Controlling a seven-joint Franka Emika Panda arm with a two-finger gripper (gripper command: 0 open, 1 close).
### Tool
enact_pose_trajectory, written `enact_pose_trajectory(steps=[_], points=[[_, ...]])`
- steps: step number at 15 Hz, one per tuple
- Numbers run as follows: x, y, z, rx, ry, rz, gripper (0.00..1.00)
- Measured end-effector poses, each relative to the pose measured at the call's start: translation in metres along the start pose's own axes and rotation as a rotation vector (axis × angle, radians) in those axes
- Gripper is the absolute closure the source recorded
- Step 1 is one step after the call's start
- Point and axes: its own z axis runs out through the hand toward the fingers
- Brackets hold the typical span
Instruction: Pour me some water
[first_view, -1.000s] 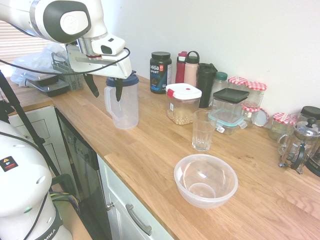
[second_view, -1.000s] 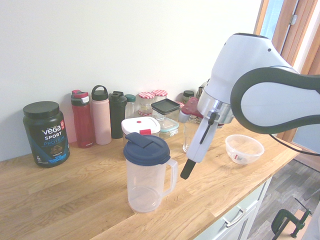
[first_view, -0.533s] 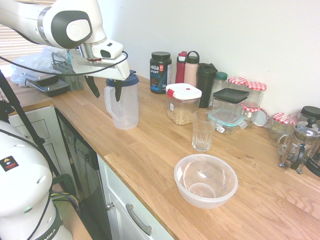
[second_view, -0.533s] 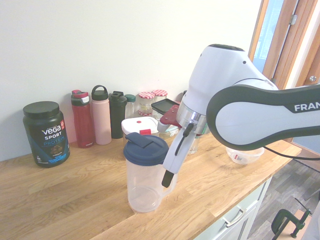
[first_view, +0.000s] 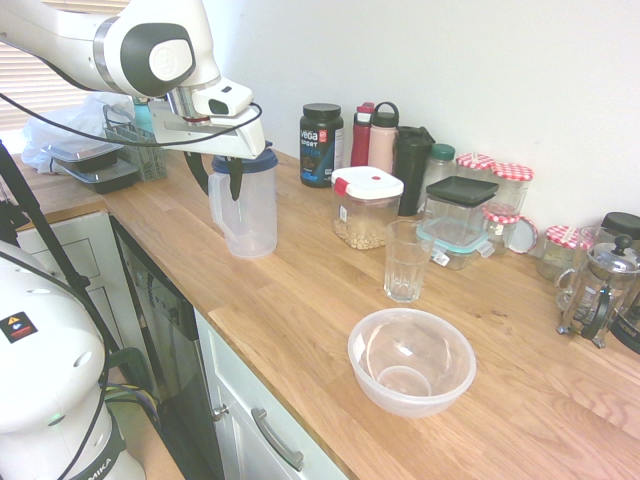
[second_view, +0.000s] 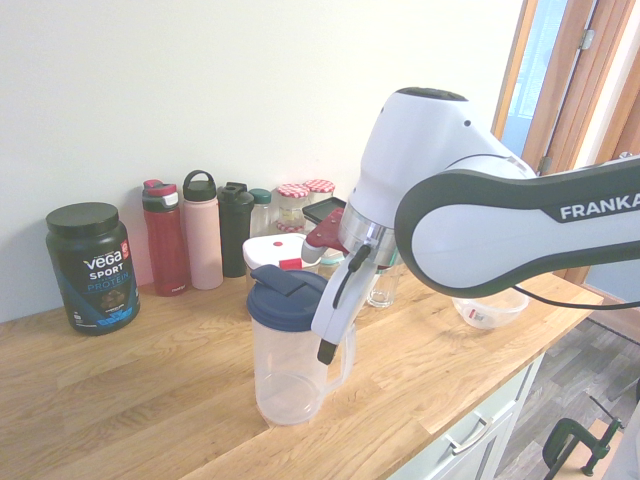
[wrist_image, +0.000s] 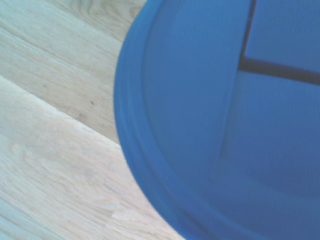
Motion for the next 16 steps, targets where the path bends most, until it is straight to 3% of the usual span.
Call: enact_pose_trajectory(steps=[12, 16], points=[[0.003, 0.0, 0.008, -0.018, 0.0, 0.005, 1.0], [0.004, 0.024, -0.032, -0.001, -0.029, -0.02, 1.0]])
